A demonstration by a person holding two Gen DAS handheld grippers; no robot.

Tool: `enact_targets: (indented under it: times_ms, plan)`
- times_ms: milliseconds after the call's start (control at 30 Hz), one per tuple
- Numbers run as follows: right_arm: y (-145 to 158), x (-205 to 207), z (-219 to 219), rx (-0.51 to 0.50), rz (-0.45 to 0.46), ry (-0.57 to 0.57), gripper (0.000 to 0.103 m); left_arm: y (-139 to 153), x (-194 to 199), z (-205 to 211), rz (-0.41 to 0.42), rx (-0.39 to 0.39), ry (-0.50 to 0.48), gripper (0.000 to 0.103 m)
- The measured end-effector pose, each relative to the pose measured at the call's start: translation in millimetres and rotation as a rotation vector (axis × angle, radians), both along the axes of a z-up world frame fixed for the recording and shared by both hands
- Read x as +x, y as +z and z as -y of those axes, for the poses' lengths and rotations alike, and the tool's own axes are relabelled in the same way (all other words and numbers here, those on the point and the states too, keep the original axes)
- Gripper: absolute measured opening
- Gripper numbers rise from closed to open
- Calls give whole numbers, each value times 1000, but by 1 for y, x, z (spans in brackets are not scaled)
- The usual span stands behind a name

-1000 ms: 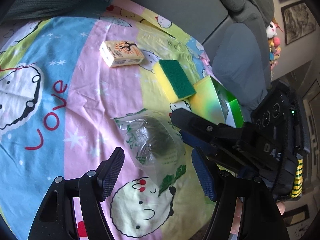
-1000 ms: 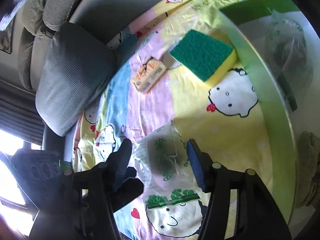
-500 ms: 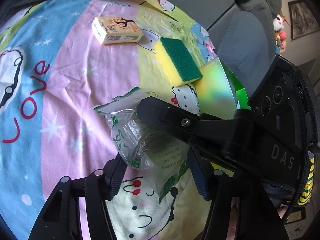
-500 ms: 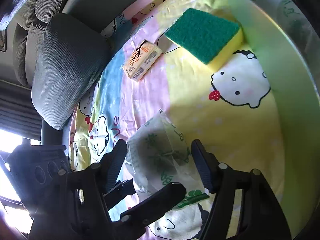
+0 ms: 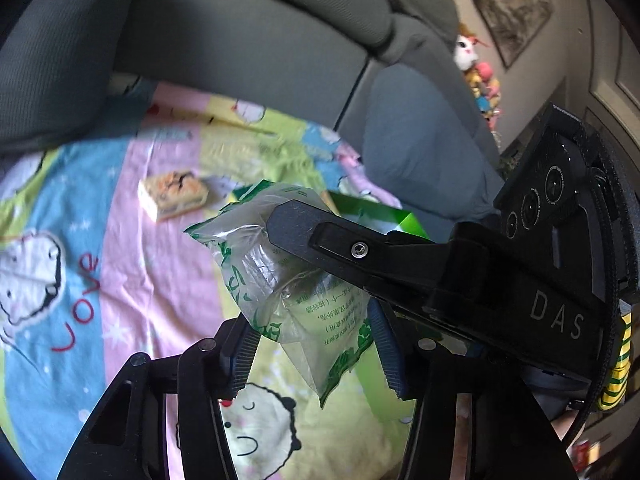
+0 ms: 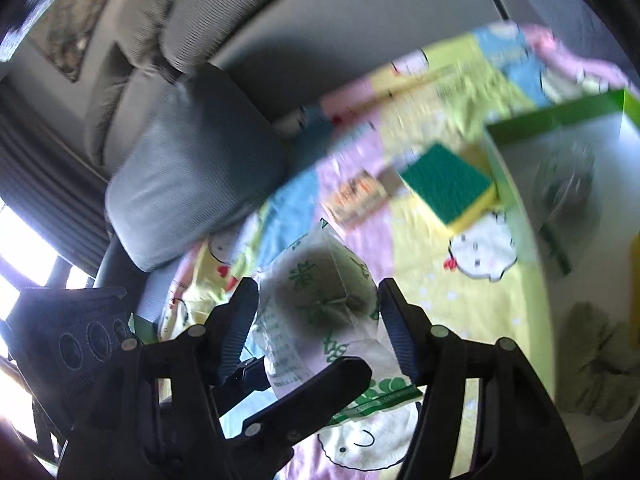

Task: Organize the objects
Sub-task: 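Carry the second bag with the right tool into the white box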

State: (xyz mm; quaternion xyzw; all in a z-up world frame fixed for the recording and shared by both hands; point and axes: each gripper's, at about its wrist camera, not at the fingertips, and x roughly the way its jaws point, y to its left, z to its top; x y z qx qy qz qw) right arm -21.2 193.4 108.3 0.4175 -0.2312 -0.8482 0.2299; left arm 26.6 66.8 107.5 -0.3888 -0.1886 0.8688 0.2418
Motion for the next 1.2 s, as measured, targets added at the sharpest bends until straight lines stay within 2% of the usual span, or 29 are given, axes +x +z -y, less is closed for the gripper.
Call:
enact_targets:
  times_ms: [167, 300, 467, 600, 733, 967, 1200]
  plan:
    - [27, 20, -14, -20, -108, -7, 62, 24, 13, -15, -106, -34, -26, 54]
    - [39, 33, -30, -26, -158, -30, 63, 38, 21, -34, -164, -45, -63, 54]
    - [50, 47, -59, -55, -209, -87, 63, 47, 26, -65, -212, -78, -117, 54]
    - [49, 52, -86, -72, -214, -147, 63, 46, 23, -91, -225, -100, -171, 54]
    - [41, 54, -112, -94, -191, -226, 63, 36, 10, -118, -199, -90, -226, 54]
    - [8, 49, -157, -152, -75, -336, 64, 13, -1, -160, -129, -121, -291, 54]
    - [-8, 47, -178, -152, -3, -389, 64, -3, -7, -178, -57, -105, -324, 54]
